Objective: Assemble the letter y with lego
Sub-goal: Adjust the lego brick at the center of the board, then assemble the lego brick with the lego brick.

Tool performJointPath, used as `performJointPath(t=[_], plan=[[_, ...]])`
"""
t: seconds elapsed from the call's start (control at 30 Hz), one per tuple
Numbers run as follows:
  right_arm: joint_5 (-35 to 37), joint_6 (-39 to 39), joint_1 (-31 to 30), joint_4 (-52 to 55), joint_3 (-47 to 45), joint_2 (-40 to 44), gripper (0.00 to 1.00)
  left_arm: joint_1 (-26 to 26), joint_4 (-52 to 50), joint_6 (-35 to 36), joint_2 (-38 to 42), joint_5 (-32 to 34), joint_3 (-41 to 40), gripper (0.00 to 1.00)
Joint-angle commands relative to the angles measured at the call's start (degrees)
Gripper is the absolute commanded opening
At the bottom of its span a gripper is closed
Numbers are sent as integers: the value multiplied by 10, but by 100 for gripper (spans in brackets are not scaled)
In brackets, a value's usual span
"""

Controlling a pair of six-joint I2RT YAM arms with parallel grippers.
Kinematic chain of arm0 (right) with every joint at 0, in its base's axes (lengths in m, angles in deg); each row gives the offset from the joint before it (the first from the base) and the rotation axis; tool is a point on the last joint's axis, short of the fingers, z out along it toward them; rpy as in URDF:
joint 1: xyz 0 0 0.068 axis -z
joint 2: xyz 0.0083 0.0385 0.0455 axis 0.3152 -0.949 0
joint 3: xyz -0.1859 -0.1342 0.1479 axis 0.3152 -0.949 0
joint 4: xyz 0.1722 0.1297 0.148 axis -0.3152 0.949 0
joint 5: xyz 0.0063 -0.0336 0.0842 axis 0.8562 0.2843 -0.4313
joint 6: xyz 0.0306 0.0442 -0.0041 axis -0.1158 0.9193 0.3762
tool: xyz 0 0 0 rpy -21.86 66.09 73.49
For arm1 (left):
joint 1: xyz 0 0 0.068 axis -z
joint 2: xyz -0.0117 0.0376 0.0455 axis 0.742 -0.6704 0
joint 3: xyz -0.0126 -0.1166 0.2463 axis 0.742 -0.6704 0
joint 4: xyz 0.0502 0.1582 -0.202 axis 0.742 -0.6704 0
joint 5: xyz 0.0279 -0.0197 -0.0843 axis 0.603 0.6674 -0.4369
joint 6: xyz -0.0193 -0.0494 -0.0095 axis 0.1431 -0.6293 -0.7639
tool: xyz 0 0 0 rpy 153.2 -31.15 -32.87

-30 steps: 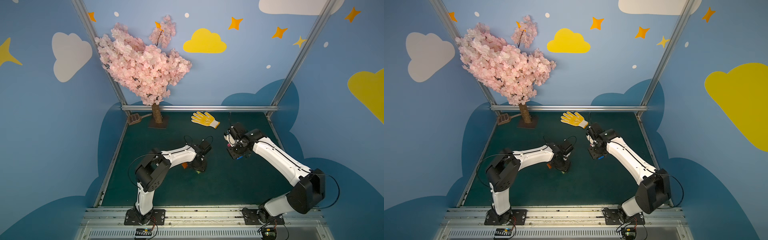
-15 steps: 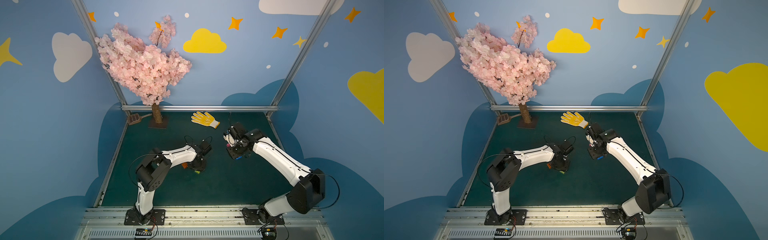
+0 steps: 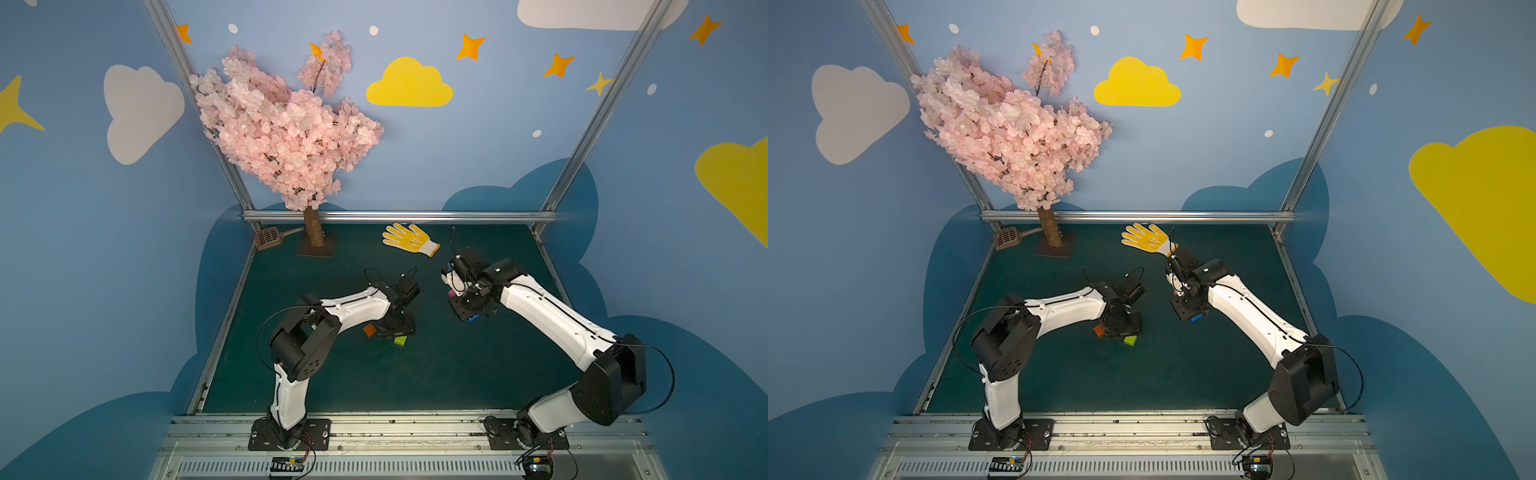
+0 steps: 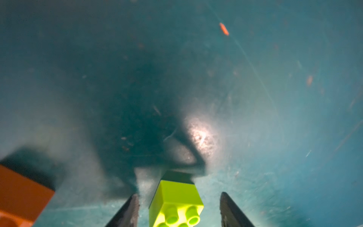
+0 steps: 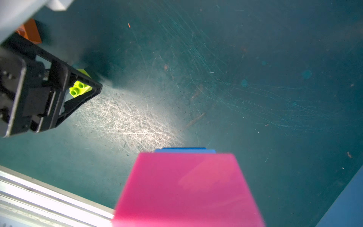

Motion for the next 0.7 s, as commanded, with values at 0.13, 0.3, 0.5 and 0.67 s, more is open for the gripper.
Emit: performJointPath(t=[0.13, 0.3, 0.5, 0.67], plan=[[-5, -52, -39, 1, 15, -19, 1, -21, -30, -25, 44, 1, 1, 78], [-55, -115, -71, -32, 0, -31, 0, -130, -64, 2, 160, 6, -14, 83], [-112, -167, -89, -82, -10, -57, 0, -295, -75, 103, 241, 3, -32, 85], [-84, -213, -128, -71, 26, -127, 0, -382, -79, 175, 225, -8, -20, 93]])
